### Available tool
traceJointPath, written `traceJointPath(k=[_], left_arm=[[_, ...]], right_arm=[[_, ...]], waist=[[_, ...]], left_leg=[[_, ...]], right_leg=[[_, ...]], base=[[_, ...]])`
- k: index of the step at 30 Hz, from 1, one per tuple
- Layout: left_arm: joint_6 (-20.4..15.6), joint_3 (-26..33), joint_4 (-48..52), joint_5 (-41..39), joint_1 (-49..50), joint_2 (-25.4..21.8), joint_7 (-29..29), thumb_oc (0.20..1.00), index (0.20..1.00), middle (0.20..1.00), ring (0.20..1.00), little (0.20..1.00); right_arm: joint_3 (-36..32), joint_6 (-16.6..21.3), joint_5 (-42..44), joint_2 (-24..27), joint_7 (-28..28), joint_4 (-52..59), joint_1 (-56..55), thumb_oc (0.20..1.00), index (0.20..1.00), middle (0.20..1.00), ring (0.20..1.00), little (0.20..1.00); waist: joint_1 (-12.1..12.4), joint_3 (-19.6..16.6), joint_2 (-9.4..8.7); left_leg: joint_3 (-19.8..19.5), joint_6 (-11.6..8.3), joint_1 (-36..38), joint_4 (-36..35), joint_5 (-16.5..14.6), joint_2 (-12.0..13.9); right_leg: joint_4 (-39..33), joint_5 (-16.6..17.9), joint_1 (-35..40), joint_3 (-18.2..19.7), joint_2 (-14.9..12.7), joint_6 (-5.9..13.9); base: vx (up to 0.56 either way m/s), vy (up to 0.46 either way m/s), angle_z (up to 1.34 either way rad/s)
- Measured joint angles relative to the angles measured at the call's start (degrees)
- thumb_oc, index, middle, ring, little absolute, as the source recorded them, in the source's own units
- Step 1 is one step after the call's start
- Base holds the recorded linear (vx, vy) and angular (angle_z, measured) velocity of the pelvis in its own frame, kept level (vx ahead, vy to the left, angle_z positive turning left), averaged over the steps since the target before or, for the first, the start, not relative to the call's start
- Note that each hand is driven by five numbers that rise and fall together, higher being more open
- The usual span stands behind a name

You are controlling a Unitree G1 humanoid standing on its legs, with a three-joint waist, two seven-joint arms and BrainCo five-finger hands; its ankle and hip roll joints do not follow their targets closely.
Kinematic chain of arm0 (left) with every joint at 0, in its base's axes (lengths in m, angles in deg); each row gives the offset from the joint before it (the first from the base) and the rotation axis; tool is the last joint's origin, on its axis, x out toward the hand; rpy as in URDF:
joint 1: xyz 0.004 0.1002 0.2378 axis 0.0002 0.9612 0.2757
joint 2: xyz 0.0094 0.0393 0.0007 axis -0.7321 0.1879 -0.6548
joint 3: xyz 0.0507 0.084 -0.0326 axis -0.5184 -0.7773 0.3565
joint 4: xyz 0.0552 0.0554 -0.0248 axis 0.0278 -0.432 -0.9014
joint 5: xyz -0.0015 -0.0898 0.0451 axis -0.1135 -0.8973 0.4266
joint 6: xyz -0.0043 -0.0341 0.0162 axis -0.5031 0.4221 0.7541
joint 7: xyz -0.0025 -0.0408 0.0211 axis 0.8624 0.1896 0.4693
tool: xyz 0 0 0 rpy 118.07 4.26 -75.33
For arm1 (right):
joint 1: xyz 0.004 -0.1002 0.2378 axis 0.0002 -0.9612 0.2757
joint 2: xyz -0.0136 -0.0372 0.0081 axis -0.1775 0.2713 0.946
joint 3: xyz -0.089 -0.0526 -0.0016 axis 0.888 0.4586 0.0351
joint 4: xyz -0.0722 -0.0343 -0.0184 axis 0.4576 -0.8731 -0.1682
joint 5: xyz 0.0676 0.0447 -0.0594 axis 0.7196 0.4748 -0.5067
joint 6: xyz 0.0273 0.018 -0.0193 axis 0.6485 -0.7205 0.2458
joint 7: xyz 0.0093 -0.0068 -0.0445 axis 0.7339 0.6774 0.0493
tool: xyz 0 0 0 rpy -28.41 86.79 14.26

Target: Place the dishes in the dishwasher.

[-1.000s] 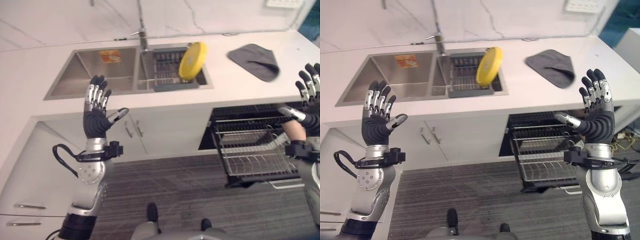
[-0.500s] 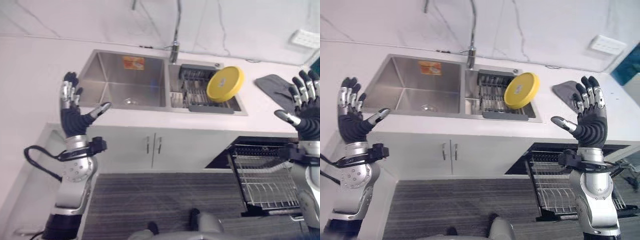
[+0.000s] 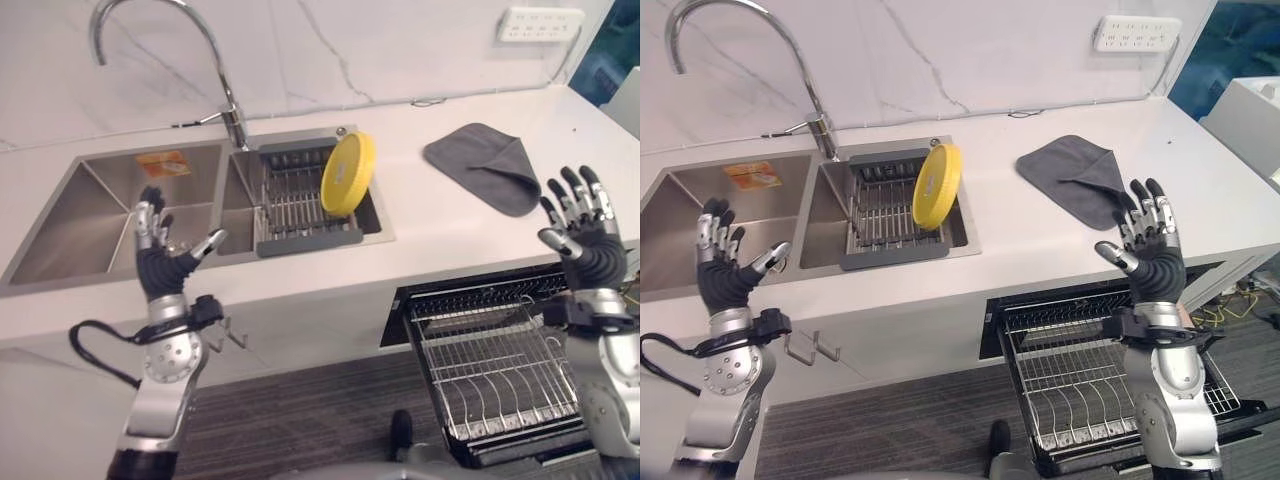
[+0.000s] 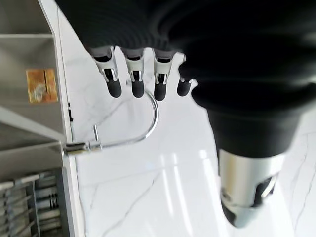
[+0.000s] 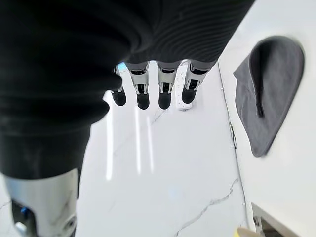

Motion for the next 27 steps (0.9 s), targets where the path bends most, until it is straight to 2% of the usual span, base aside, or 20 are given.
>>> traceJointPath(k=[1, 2, 3, 4, 5, 6, 8, 9, 10, 11, 12, 14, 16, 20, 22, 23, 24, 25, 26, 27], left_arm=[[0.1, 0.0, -0.1, -1.3, 0.2, 0.4, 0.4, 1.0, 1.0, 1.0, 1.0, 1.0], [0.1, 0.0, -0.1, -2.1, 0.3, 0.4, 0.7, 1.0, 1.0, 1.0, 1.0, 1.0], [-0.4, 0.1, -0.3, -3.2, 0.4, 0.4, 1.3, 1.0, 1.0, 1.0, 1.0, 1.0], [-0.6, 0.1, -0.9, -3.5, 0.2, 0.4, 2.1, 1.0, 1.0, 1.0, 1.0, 1.0], [-0.6, -0.2, -1.1, -3.6, 0.4, 0.4, 3.0, 1.0, 1.0, 1.0, 1.0, 1.0], [-0.7, -0.5, -1.2, -3.6, 0.4, 0.3, 3.2, 1.0, 1.0, 1.0, 1.0, 1.0], [-1.5, -2.6, -1.3, -3.6, 0.2, 0.0, 4.3, 1.0, 1.0, 1.0, 1.0, 1.0], [-1.8, -3.6, -1.6, -3.6, 0.0, 0.0, 4.6, 1.0, 1.0, 1.0, 1.0, 1.0], [-1.7, -3.9, -3.1, -3.6, -0.2, -0.2, 5.1, 1.0, 1.0, 1.0, 1.0, 1.0], [-1.6, -3.7, -3.4, -4.3, 0.0, -1.1, 5.1, 1.0, 1.0, 1.0, 1.0, 1.0], [-1.7, -2.6, -2.6, -5.5, -0.1, -2.1, 5.6, 1.0, 1.0, 1.0, 1.0, 1.0], [-1.7, -1.6, -2.3, -5.8, -0.3, -2.8, 6.0, 1.0, 1.0, 1.0, 1.0, 1.0], [-1.7, -1.9, -1.7, -5.8, -1.3, -2.9, 7.6, 1.0, 1.0, 1.0, 1.0, 1.0], [-0.9, -2.0, -0.8, -6.1, -1.4, -4.6, 9.4, 1.0, 1.0, 1.0, 1.0, 1.0], [-0.8, -2.0, -0.8, -6.1, -0.6, -5.2, 9.4, 1.0, 1.0, 1.0, 1.0, 1.0], [-0.8, -2.0, -0.8, -6.1, -0.7, -5.3, 9.4, 1.0, 1.0, 1.0, 1.0, 1.0], [-0.7, -2.1, -0.8, -6.0, -0.9, -5.8, 9.4, 1.0, 1.0, 1.0, 1.0, 1.0], [-0.8, -2.0, -0.6, -5.9, -1.0, -6.7, 9.4, 1.0, 1.0, 1.0, 1.0, 1.0], [-0.8, -1.7, -0.6, -5.8, -0.2, -6.7, 9.2, 1.0, 1.0, 1.0, 1.0, 1.0], [-0.8, -1.7, -0.6, -5.8, 0.0, -6.3, 9.1, 1.0, 1.0, 1.0, 1.0, 1.0]], right_arm=[[-0.9, 0.0, -0.1, 1.3, 0.1, -0.2, 0.3, 1.0, 1.0, 1.0, 1.0, 1.0], [-1.4, -0.2, -0.6, 1.9, 0.1, -0.7, 0.6, 1.0, 1.0, 1.0, 1.0, 1.0], [-1.5, -0.7, -1.2, 1.9, 0.1, -0.7, 0.6, 1.0, 1.0, 1.0, 1.0, 1.0], [-1.3, -1.3, -1.7, 1.9, 0.4, -0.8, 0.6, 1.0, 1.0, 1.0, 1.0, 1.0], [-0.6, -1.7, -3.0, 1.4, 0.6, -0.8, 0.3, 1.0, 1.0, 1.0, 1.0, 1.0], [0.0, -2.1, -3.5, 1.2, 0.7, -0.7, 0.1, 1.0, 1.0, 1.0, 1.0, 1.0], [0.4, -2.0, -4.5, 1.5, 0.5, -0.5, -0.6, 1.0, 1.0, 1.0, 1.0, 1.0], [0.5, -2.2, -4.6, 1.5, 0.5, -0.5, -0.3, 1.0, 1.0, 1.0, 1.0, 1.0], [0.9, -2.6, -4.4, 1.4, 0.7, -0.6, -0.2, 1.0, 1.0, 1.0, 1.0, 1.0], [1.0, -2.6, -4.4, 0.6, 0.8, -0.2, -1.3, 1.0, 1.0, 1.0, 1.0, 1.0], [0.6, -2.6, -4.4, -0.7, 1.2, 0.5, -2.4, 1.0, 1.0, 1.0, 1.0, 1.0], [0.9, -3.6, -4.4, -4.1, 1.5, 2.1, -3.0, 1.0, 1.0, 1.0, 1.0, 1.0], [1.4, -3.9, -4.4, -4.5, 1.5, 3.2, -2.9, 1.0, 1.0, 1.0, 1.0, 1.0], [1.5, -4.0, -4.4, -4.6, 0.8, 3.8, -1.8, 1.0, 1.0, 1.0, 1.0, 1.0], [1.6, -4.0, -4.3, -4.1, 0.8, 3.7, -1.1, 1.0, 1.0, 1.0, 1.0, 1.0], [1.8, -3.7, -0.8, -3.8, 0.2, 1.6, -0.1, 1.0, 1.0, 1.0, 1.0, 1.0], [1.8, -3.6, 0.7, -3.8, -0.4, -0.8, 1.1, 1.0, 1.0, 1.0, 1.0, 1.0], [1.7, -3.6, 1.4, -4.0, -1.2, -1.4, 1.1, 1.0, 1.0, 1.0, 1.0, 1.0], [1.9, -3.6, 1.3, -4.3, -2.2, -1.9, 1.8, 1.0, 1.0, 1.0, 1.0, 1.0], [1.8, -3.6, 1.3, -4.2, -2.7, -1.7, 2.3, 1.0, 1.0, 1.0, 1.0, 1.0]], waist=[[0.1, 0.1, -0.1], [0.3, 0.2, -0.28], [0.3, 0.2, -0.45], [0.2, 0.2, -0.4], [-0.1, 0.2, -0.05], [0.0, 0.2, 0.14], [0.3, 0.1, 1.07], [-0.3, 0.0, 1.61], [-0.5, 0.1, 0.51], [-1.0, -0.3, -1.71], [-0.8, -0.3, -3.18], [-0.5, -0.3, -3.17], [1.1, -0.3, -3.35], [3.7, 0.1, -5.25], [4.8, 0.2, -5.53], [5.1, 0.5, -5.57], [5.0, 0.4, -6.71], [5.0, 0.4, -8.31], [5.7, 0.0, -8.71], [5.3, 0.2, -8.16]], left_leg=[[-2.5, -0.25, -3.4, 6.6, 1.8, 0.1], [-4.5, -1.0, -6.7, 11.1, 0.4, -0.2], [-3.6, -0.32, -8.1, 8.8, -1.5, -0.5], [-2.7, -0.14, -8.3, 0.8, -1.6, -0.3], [-1.5, -0.1, -7.7, -14.8, 0.5, 0.4], [-1.1, 0.44, -7.9, -18.9, 2.2, 1.0], [-5.3, 0.21, -9.9, -19.4, 3.6, 1.3], [-5.4, 0.12, -9.8, -19.0, 5.0, 0.1], [-5.4, 1.13, -9.1, -19.1, 7.6, -3.5], [-5.0, 2.63, -7.4, -20.8, 6.8, -7.9], [-4.9, 4.56, -6.8, -20.6, 6.4, -10.6], [-5.6, 6.59, -5.5, -20.6, 5.2, -12.3], [-5.9, 8.29, -3.9, -20.6, 4.0, -13.1], [-6.0, 9.7, -2.3, -20.6, 3.0, -14.1], [-5.4, 10.04, -1.3, -20.6, 2.4, -13.4], [-5.9, 9.67, -1.3, -20.6, 2.4, -12.2], [-5.8, 8.88, -1.4, -20.6, 2.3, -12.1], [-5.7, 8.22, -1.1, -20.7, 2.3, -13.2], [-4.5, 6.97, -1.1, -20.8, 1.6, -13.5], [-4.6, 6.65, -1.3, -21.0, 1.8, -13.0]], right_leg=[[0.0, -0.8, 0.5, 0.9, -0.5, -1.11], [0.0, -1.3, 0.7, 1.4, -1.3, -1.16], [0.0, -1.5, 0.8, 1.2, -1.9, -0.38], [0.0, -1.2, 1.1, 0.6, -2.0, 0.86], [0.0, -1.2, 1.9, -0.8, -1.6, 0.94], [0.0, -1.3, 2.6, -0.7, -1.5, 1.61], [0.0, -2.2, 3.3, -0.6, -2.6, 3.91], [0.0, -2.5, 3.5, -0.2, -4.2, 5.26], [0.1, -2.7, 4.6, 0.3, -7.3, 6.95], [0.1, -2.7, 5.6, 1.4, -10.9, 7.16], [1.0, -1.5, 5.7, 1.0, -13.0, 7.21], [4.5, 1.2, 5.6, 1.2, -14.8, 7.75], [8.1, 3.0, 5.4, 1.2, -15.8, 9.83], [13.7, 4.9, 3.6, -0.9, -17.5, 11.02], [13.4, 4.0, 3.6, -2.1, -17.0, 12.25], [8.5, 1.0, 4.1, -0.6, -13.3, 11.64], [4.3, 1.5, 4.4, -0.2, -10.5, 11.0], [2.5, 2.2, 4.6, -1.0, -9.8, 9.84], [-0.1, 0.5, 5.3, -2.6, -9.7, 8.31], [-0.3, 0.3, 5.1, -2.2, -9.2, 8.45]], base=[[0.19, 0.009, -0.25], [0.21, 0.198, -0.15], [0.16, 0.227, -0.04], [0.14, 0.296, 0.18], [0.08, 0.286, 0.17], [0.1, 0.373, 0.15], [0.15, 0.4, -0.02], [0.15, 0.34, -0.05], [0.12, 0.323, 0.14], [0.1, 0.357, 0.22], [0.1, 0.425, 0.28], [0.06, 0.348, 0.3], [0.04, 0.304, 0.21], [0.02, 0.18, 0.06], [0.0, -0.04, -0.2], [0.02, -0.102, -0.13], [0.01, -0.106, 0.06], [0.04, -0.123, -0.18], [0.09, -0.11, -0.19], [0.09, -0.085, -0.31]])
